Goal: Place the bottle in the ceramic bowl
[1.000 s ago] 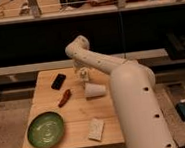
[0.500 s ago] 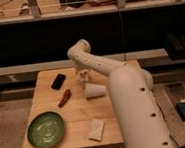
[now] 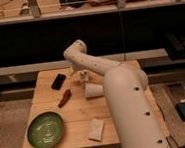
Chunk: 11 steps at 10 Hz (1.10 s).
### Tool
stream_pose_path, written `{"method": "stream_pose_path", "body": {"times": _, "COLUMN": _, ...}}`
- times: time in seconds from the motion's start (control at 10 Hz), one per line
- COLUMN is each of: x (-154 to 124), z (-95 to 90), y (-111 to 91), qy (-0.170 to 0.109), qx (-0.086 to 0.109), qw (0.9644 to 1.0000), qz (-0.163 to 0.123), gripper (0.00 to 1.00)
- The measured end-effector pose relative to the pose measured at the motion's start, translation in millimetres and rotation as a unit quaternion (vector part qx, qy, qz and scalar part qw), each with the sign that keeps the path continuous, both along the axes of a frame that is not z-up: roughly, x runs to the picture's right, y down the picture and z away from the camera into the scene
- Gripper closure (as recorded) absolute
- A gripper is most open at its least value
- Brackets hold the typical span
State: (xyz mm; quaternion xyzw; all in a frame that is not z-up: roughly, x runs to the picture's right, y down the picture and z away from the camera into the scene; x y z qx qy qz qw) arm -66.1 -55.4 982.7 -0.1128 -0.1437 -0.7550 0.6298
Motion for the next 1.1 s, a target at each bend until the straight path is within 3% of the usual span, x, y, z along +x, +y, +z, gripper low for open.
{"method": "stream_pose_path", "body": {"times": 0.4, "x": -2, "z": 7.1, "y": 14, "qy": 0.011, "qx": -0.013, "qw": 0.9998, "qz": -0.005, "gripper": 0.2}}
{"method": "stream_pose_path", "body": {"times": 0.6, "x": 2, "z": 15.2, "y": 25, "qy": 0.025, "qx": -0.025, "qw": 0.9994, "qz": -0.002, "gripper": 0.26}}
{"method": "stream_pose_path", "body": {"times": 0.8, "x": 3, "z": 19.6, "y": 31, "qy": 0.035, "qx": -0.038, "qw": 0.9987, "qz": -0.002, "gripper": 0.46}}
{"method": "stream_pose_path", "body": {"times": 1.1, "x": 4, "z": 18.4, "y": 29, "qy": 0.05, "qx": -0.04, "qw": 0.9978, "qz": -0.014, "gripper": 0.76}}
